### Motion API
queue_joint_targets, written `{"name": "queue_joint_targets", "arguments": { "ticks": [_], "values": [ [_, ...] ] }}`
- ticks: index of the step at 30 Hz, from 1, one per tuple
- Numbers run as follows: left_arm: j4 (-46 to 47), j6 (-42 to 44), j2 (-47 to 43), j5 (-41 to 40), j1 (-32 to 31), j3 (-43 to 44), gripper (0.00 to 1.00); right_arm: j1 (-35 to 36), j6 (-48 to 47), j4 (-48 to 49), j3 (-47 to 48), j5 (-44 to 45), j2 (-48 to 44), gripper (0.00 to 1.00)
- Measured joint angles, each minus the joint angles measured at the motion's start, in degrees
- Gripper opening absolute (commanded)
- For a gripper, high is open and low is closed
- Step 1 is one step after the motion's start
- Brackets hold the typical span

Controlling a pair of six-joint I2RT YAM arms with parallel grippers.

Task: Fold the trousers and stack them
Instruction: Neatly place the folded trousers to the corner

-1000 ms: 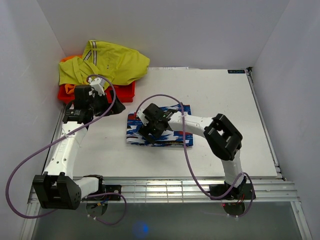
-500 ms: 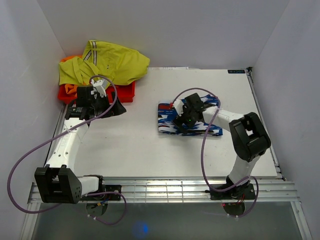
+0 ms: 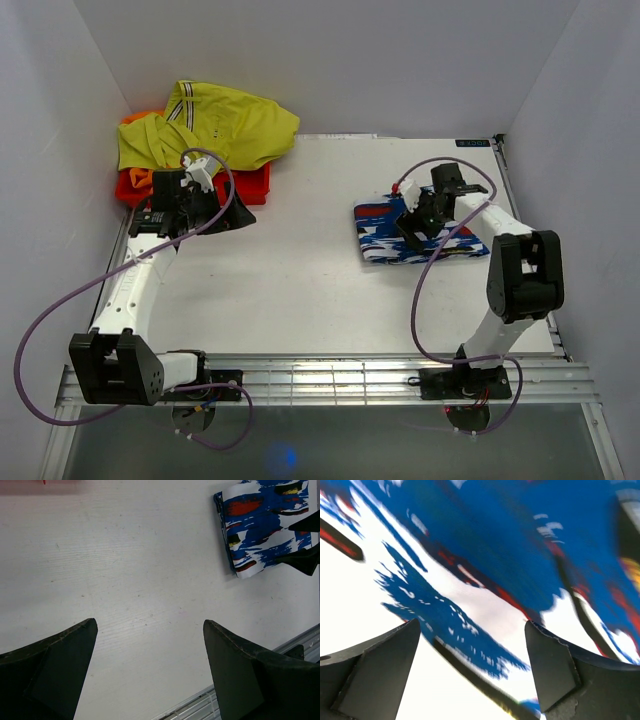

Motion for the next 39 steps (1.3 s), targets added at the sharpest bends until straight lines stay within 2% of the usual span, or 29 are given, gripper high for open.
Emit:
{"name": "queue_joint_targets", "arguments": {
  "ticks": [8, 13, 16, 19, 23, 31, 38, 39],
  "values": [
    [-0.04, -0.59, 0.00, 0.98, 0.00, 0.61, 0.98, 0.66, 22.51, -2.82, 8.70, 3.15, -8.90, 0.90],
    [-0.02, -0.94, -0.17, 0.98, 0.00, 0.61, 0.98, 0.81, 35.21, -6.47, 11.15, 12.11, -2.01, 0.90],
    [0.00, -0.96, -0.33, 0.96, 0.00, 0.61, 0.98, 0.57, 39.21, -6.43, 7.91, 15.45, 2.89, 0.90],
    [0.00, -0.92, -0.48, 0.85, 0.02, 0.59, 0.98, 0.48, 41.31, -5.40, 2.51, 17.49, 4.72, 0.90],
    [0.00, -0.85, -0.57, 0.72, 0.02, 0.28, 0.98, 0.55, 42.86, -5.70, 3.52, 18.49, 6.49, 0.90],
    [-0.04, -0.33, -0.57, -0.35, 0.44, 0.15, 0.98, -1.84, 43.82, -12.57, 16.50, 17.88, 15.87, 0.91],
    [-0.07, 0.33, -0.57, -0.74, 1.14, 0.15, 0.98, -7.56, 38.62, -9.51, 27.58, 15.30, 23.28, 0.93],
    [-0.07, 0.35, -0.55, -0.74, 1.14, 0.15, 0.98, -8.50, 37.46, -8.55, 28.87, 14.71, 24.17, 0.98]
  ]
}}
